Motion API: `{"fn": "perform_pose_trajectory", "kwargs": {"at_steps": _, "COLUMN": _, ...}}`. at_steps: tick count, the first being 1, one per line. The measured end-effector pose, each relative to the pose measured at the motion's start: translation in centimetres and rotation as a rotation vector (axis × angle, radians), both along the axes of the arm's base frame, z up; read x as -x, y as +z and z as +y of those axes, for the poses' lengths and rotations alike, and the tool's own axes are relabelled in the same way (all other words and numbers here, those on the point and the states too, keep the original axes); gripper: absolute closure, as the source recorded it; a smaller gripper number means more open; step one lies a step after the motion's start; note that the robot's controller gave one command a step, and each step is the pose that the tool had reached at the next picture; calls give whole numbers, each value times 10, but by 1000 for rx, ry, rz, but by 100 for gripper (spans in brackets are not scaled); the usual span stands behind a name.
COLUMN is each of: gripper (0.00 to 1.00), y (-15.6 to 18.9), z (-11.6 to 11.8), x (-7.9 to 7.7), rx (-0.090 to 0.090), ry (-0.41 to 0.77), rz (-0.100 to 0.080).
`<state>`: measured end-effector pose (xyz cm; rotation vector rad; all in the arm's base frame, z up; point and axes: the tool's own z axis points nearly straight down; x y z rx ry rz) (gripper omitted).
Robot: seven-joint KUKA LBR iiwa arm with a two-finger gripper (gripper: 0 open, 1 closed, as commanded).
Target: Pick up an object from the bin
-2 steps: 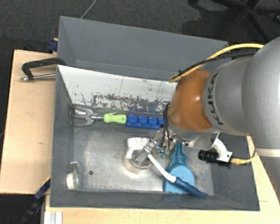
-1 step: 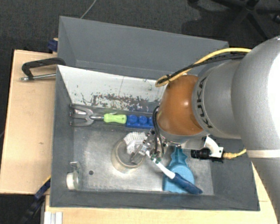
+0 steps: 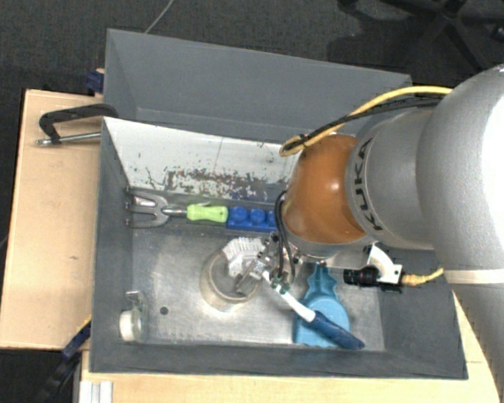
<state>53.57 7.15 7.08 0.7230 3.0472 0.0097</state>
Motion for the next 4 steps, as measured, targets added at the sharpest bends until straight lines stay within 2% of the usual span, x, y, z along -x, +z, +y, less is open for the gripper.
{"fn": "perform_pose_trajectory", "kwargs": {"at_steps": 4, "gripper": 100, "y": 23, "z": 0, "x": 1, "rx": 0, "ry": 0, "rz": 2}}
